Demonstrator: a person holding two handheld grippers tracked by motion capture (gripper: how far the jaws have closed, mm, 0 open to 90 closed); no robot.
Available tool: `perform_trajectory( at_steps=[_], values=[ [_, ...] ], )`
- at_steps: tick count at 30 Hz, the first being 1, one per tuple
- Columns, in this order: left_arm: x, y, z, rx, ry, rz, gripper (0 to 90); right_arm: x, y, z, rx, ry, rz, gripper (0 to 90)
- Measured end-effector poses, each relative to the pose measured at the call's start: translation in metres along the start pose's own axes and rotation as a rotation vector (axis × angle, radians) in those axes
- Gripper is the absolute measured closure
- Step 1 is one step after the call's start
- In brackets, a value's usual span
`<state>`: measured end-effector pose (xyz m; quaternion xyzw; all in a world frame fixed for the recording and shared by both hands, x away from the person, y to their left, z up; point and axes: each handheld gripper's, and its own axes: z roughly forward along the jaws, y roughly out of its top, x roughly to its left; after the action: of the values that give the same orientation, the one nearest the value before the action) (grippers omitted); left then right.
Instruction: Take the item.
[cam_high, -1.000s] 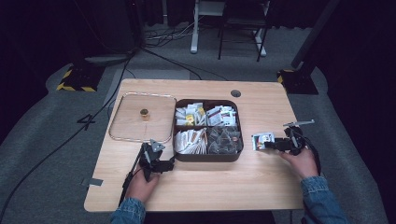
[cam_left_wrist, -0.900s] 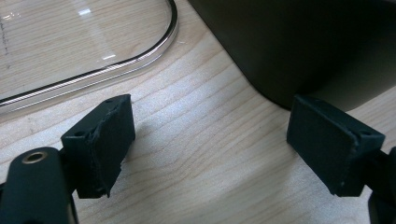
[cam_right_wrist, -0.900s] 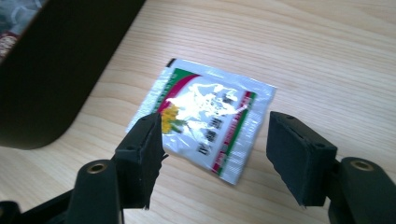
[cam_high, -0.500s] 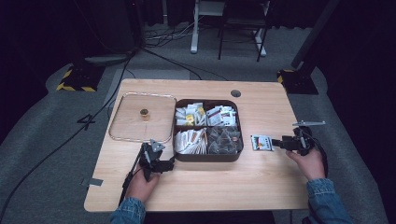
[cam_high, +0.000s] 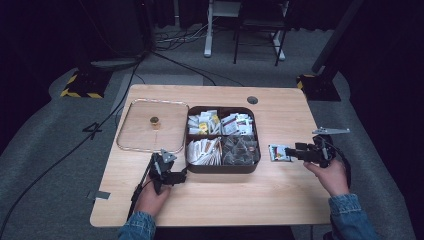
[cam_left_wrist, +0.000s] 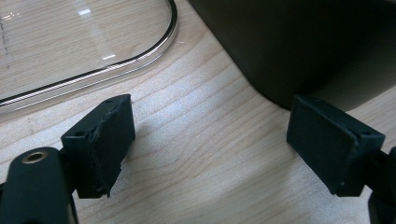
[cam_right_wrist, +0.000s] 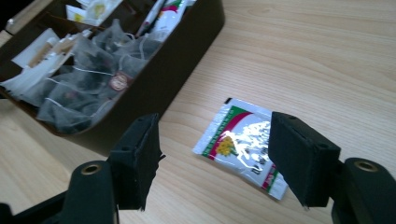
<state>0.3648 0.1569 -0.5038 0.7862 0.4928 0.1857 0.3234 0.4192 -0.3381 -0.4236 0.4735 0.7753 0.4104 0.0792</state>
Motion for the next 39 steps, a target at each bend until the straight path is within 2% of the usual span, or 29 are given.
perform_trajectory(
  at_steps=[5, 9, 13, 20, 22, 31, 34, 39],
  values=[
    [0.0, 0.0, 0.0, 0.0, 0.0, 0.0, 15.8, 0.016, 0.0, -0.002, 0.004, 0.035, -0.025, 34.2],
    [0.0, 0.0, 0.0, -0.001, 0.0, 0.0, 15.7, 0.033, -0.002, -0.001, 0.021, 0.066, -0.072, 33.9],
    [0.0, 0.0, 0.0, 0.0, 0.0, 0.0, 15.8, 0.044, -0.005, 0.002, 0.04, 0.051, -0.114, 34.4],
    [0.0, 0.0, 0.0, 0.0, 0.0, 0.0, 15.8, 0.061, -0.016, 0.012, 0.078, 0.071, -0.169, 35.3],
    [0.0, 0.0, 0.0, 0.0, 0.0, 0.0, 15.8, 0.063, -0.019, 0.015, 0.087, 0.072, -0.188, 35.3],
    [0.0, 0.0, 0.0, 0.0, 0.0, 0.0, 15.8, 0.071, -0.032, 0.032, 0.12, 0.085, -0.213, 35.3],
    [0.0, 0.0, 0.0, 0.0, 0.0, 0.0, 15.8, 0.069, -0.038, 0.041, 0.118, 0.071, -0.257, 35.6],
    [0.0, 0.0, 0.0, 0.0, 0.0, 0.0, 15.8, 0.068, -0.046, 0.053, 0.138, 0.047, -0.274, 35.6]
  ],
)
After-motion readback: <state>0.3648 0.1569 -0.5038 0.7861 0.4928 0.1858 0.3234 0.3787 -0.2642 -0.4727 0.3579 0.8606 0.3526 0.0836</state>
